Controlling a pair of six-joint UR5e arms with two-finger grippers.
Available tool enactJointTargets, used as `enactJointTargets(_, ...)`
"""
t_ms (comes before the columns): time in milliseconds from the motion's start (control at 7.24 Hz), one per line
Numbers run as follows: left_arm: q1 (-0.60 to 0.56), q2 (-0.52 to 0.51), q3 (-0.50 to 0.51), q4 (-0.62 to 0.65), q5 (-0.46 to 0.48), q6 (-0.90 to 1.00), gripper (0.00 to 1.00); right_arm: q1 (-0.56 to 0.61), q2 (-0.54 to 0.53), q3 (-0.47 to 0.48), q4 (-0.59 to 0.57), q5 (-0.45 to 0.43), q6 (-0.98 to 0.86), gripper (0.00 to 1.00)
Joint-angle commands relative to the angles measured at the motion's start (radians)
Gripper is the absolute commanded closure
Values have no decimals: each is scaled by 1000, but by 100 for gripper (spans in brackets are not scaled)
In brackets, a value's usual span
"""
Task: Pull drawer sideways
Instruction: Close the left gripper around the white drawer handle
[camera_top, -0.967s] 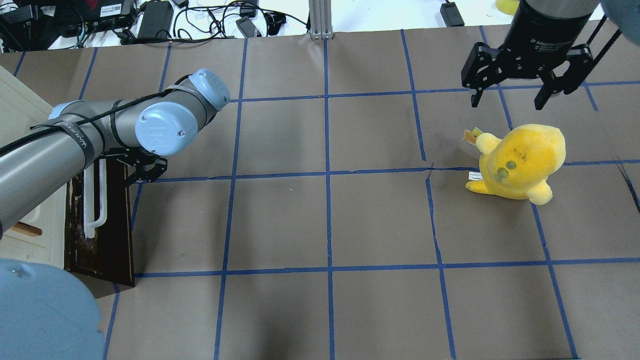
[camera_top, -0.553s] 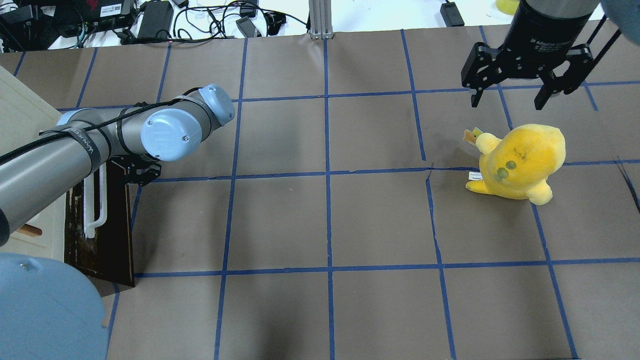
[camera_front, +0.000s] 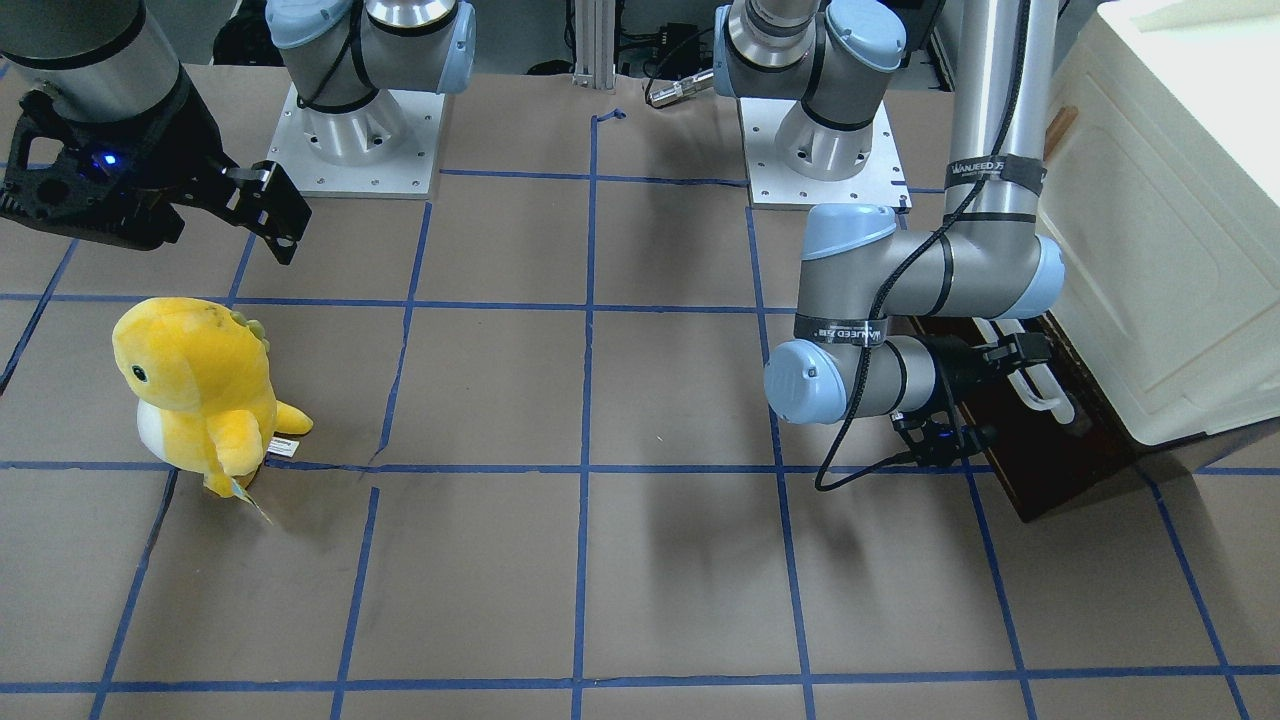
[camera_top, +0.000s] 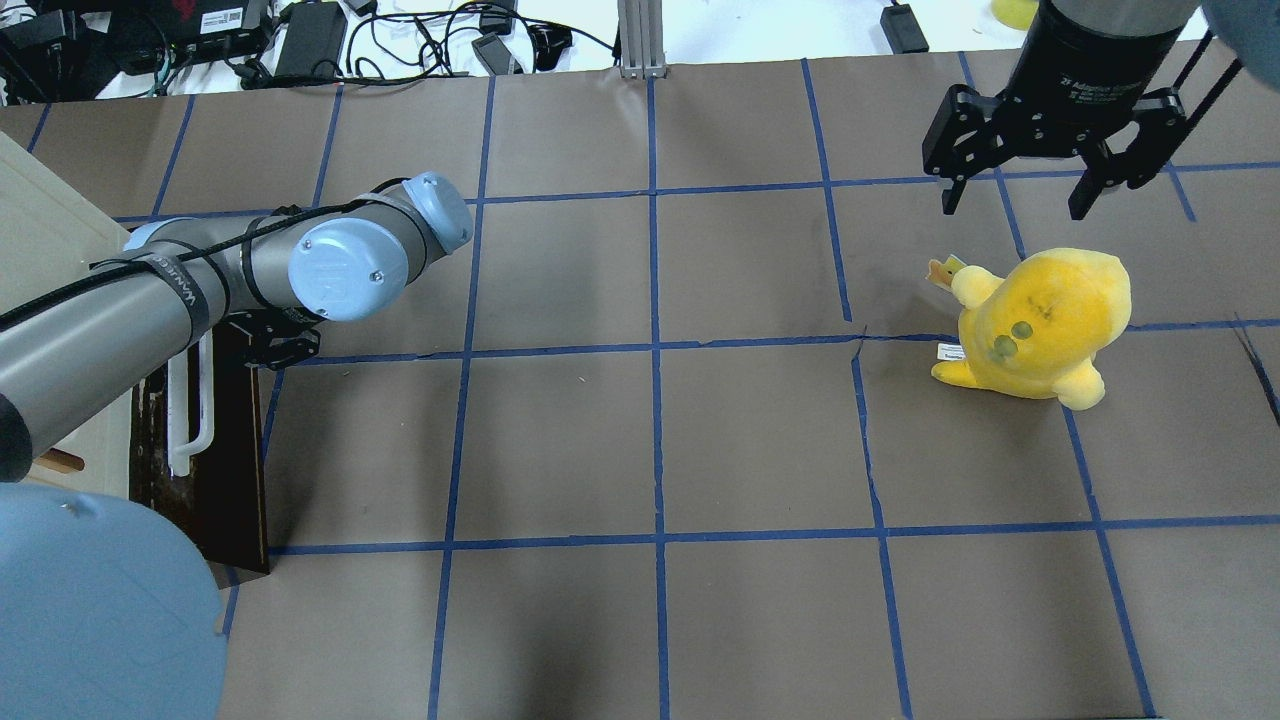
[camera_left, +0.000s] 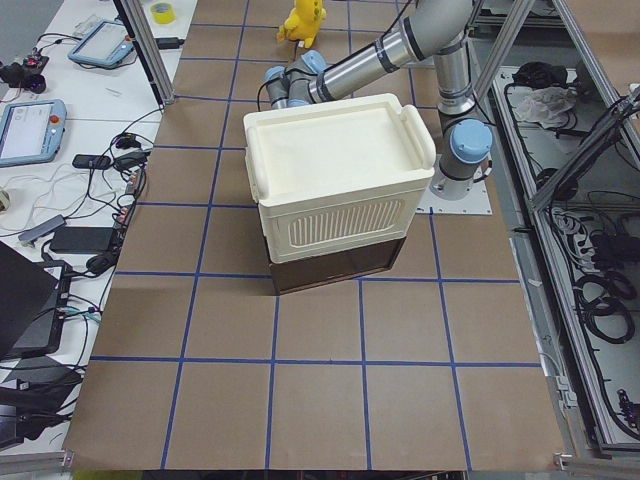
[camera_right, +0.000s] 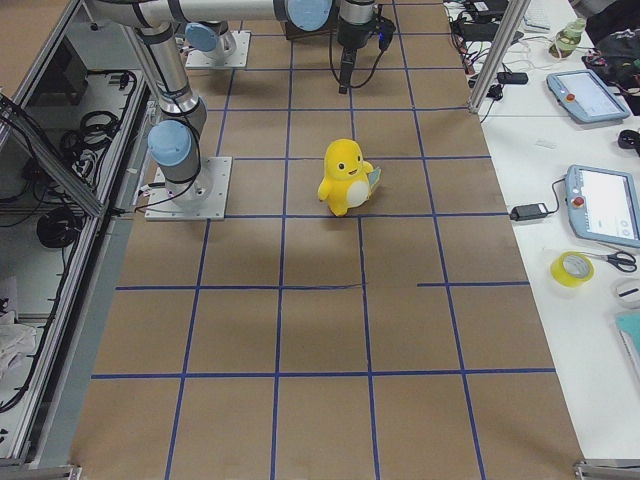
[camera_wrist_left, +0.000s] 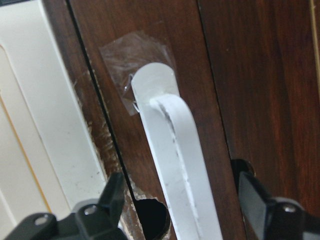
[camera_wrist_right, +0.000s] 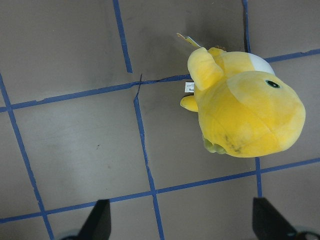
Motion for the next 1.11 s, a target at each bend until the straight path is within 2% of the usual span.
enactJointTargets(0, 0, -3, 1, 3, -1, -1, 36, 0, 0, 0, 2, 0, 0, 0)
enactJointTargets(415, 0, -2, 1, 5, -1, 1, 52, 0, 0, 0, 0, 0, 0, 0)
enactJointTargets(967, 0, -5, 4, 6, -1, 1, 61, 0, 0, 0, 0, 0, 0, 0)
